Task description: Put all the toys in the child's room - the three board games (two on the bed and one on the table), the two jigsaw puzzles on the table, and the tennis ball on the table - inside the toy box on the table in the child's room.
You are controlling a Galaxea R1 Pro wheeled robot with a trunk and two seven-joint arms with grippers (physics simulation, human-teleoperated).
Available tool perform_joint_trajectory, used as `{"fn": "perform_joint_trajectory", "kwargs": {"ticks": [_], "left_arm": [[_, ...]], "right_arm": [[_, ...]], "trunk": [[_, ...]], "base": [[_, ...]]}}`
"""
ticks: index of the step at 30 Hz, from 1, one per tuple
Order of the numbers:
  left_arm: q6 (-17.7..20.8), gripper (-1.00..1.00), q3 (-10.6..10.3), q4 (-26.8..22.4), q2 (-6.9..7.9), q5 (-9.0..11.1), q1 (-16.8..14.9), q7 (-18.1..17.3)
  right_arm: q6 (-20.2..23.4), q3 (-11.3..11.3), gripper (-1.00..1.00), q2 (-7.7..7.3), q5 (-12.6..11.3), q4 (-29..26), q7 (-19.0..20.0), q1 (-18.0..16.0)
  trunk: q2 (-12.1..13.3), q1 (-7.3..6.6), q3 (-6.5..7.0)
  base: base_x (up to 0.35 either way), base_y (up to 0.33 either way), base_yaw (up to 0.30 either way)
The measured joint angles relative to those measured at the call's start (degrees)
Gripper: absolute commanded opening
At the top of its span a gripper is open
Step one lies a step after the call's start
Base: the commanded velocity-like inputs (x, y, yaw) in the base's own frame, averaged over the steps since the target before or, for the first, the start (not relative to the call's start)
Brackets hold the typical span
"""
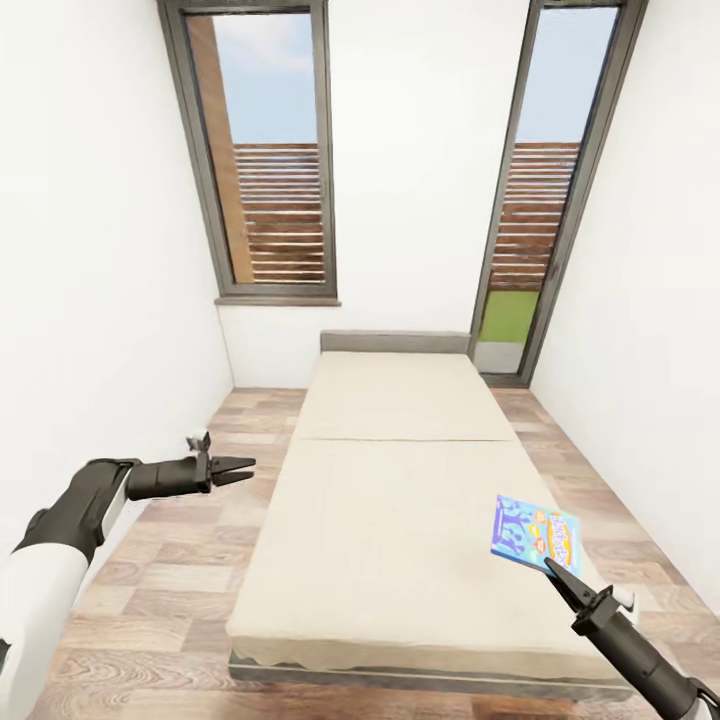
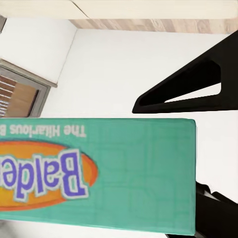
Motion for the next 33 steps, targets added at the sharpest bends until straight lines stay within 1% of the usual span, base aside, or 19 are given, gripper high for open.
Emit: {"fn": "perform_joint_trajectory", "kwargs": {"ticks": [11, 18, 33], "left_arm": [[0.0, 1.0, -0.01, -0.46, -0.04, 0.02, 0.02, 0.0], [0.0, 1.0, -0.04, -0.46, -0.13, -0.02, 0.02, 0.08], [0.0, 1.0, -0.1, -0.46, -0.13, -0.05, 0.02, 0.07]], "right_arm": [[0.04, -0.03, -1.0, -0.07, -0.01, -0.06, 0.1, 0.0], [0.11, -0.72, -1.0, -0.11, -0.01, -0.03, 0.16, 0.0], [0.05, -0.79, -1.0, -0.03, -0.01, 0.05, 0.07, 0.0]], "trunk": [[0.0, 0.0, 0.95], [0.0, 0.0, 1.56], [0.01, 0.0, 2.85]], "base": [[0.0, 0.0, -0.172], [0.0, 0.0, -0.175], [0.0, 0.0, -0.177]]}}
